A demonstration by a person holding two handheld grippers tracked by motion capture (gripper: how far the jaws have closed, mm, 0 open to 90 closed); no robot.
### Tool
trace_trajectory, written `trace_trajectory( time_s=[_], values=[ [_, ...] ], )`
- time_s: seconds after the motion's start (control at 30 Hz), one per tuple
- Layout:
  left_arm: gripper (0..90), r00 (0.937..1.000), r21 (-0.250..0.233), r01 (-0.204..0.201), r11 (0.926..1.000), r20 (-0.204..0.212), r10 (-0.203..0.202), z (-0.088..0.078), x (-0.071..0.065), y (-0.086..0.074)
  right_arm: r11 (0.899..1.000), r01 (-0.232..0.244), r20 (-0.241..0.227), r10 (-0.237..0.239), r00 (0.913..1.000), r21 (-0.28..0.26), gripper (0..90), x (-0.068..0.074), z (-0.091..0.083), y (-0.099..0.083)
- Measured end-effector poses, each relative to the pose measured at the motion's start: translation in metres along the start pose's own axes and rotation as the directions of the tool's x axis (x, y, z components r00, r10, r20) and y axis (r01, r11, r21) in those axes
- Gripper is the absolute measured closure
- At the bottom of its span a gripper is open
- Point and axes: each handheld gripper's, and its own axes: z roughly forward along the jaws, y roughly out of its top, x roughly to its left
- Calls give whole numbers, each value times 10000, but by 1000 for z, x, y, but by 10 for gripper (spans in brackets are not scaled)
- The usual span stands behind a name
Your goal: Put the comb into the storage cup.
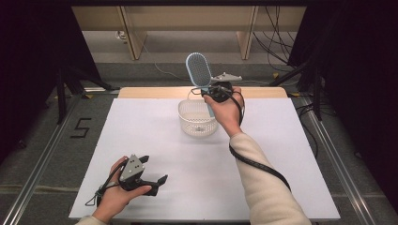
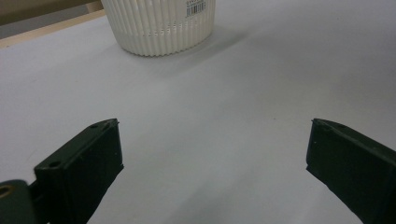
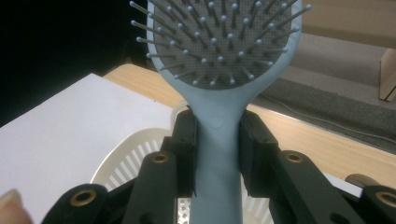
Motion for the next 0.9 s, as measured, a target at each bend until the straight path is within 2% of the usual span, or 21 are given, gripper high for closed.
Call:
trace_trajectory(
  time_s=[0.9],
  values=[
    [30,10000,9,-27,10000,5,27,0,0,0,9991,366,14,-367,9993,189,707,7,12,-4]
  ],
)
